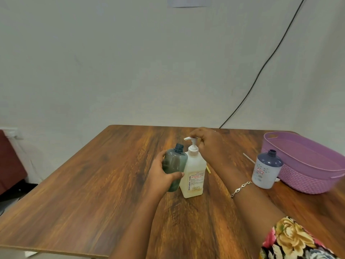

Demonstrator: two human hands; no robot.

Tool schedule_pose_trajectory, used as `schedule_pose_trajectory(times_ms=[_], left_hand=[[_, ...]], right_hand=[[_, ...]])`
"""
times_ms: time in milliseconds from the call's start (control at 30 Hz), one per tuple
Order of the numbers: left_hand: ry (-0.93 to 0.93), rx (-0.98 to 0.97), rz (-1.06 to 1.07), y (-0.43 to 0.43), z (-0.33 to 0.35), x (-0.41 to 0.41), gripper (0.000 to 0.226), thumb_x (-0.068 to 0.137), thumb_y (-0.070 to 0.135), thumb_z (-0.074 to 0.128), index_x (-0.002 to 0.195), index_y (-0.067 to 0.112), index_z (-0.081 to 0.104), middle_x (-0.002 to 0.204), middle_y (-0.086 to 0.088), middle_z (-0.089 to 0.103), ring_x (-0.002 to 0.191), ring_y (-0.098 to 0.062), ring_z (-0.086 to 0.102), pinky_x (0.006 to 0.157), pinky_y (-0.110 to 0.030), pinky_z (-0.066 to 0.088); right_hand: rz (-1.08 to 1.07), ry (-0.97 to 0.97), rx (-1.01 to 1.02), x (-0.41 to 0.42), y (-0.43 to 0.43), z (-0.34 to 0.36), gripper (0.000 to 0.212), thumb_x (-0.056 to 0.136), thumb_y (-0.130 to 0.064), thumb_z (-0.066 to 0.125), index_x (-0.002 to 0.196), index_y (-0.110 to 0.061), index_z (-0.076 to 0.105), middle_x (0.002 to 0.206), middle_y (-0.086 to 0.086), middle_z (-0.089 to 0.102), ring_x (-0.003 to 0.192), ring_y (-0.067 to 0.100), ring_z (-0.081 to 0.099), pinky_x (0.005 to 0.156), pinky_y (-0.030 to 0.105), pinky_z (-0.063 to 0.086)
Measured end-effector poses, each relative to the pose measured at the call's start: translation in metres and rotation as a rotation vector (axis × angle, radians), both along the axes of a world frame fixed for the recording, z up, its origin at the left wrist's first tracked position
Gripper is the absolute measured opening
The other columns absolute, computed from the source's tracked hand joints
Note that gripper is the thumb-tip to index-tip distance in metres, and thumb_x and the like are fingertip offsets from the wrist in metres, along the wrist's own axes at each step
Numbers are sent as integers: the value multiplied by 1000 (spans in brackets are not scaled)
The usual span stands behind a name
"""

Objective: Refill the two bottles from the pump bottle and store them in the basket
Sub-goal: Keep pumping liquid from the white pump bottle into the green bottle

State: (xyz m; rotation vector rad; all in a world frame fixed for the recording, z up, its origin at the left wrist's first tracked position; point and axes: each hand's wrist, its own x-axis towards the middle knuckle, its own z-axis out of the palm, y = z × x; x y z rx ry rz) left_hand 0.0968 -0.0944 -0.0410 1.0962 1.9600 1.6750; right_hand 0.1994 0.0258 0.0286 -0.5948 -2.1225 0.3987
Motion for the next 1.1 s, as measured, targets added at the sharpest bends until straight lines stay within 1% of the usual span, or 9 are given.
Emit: schedule_pose_trajectory(times_ms=[67,167,267,367,533,733,833,900,1100], left_hand=[[-3,-7,-7,1,1,0,77,66,13,80,131,31,42,114,10,46,92,-3,48,66,-21,43],[4,-9,-7,3,2,-1,79,65,14,80,132,31,42,119,7,47,100,-10,50,73,-25,45],[7,-9,-12,5,5,-2,80,65,13,80,133,30,42,122,5,47,104,-14,50,77,-27,45],[7,-19,-14,6,7,-4,80,66,14,80,133,31,41,121,6,46,104,-14,49,79,-29,46],[34,-46,1,9,6,-7,81,64,17,81,134,31,41,123,4,46,107,-15,49,84,-34,48],[39,-74,5,12,7,-10,83,62,16,82,134,29,42,124,3,47,106,-17,50,84,-34,48],[28,-71,-5,10,7,-10,84,61,15,82,134,29,42,124,3,48,105,-16,51,85,-36,49],[34,-66,-3,9,8,-12,83,61,15,82,132,31,43,121,5,49,103,-14,51,82,-33,48],[76,-95,5,11,8,-13,82,56,23,83,127,38,47,118,6,52,102,-15,53,87,-44,50]], right_hand=[[-8,-50,21,-1,0,2,24,85,4,52,97,-2,71,102,6,67,91,14,52,73,13,32],[-24,-53,48,0,-3,1,26,86,4,50,99,-2,71,102,8,66,86,11,48,67,13,32],[-45,-14,87,0,-4,-4,24,84,5,52,97,-2,71,97,10,68,85,20,56,72,19,35],[-66,-8,169,-3,-4,-11,27,75,6,52,90,-2,73,86,11,69,77,26,62,66,23,39],[-82,56,167,-5,-8,-18,28,68,3,51,85,-3,73,82,10,69,73,25,62,61,22,41],[-57,17,126,-4,-11,-22,37,67,0,41,88,-2,72,86,10,69,79,26,62,65,23,43],[-71,-3,76,-4,-5,-16,32,74,2,47,93,-2,73,91,10,70,84,24,62,72,17,39],[-84,-15,72,-5,-1,-15,30,77,8,52,96,-3,72,93,9,69,86,25,61,69,10,33],[-51,31,128,-4,-14,-25,32,68,5,46,88,-1,71,87,11,67,80,26,62,66,32,50]])
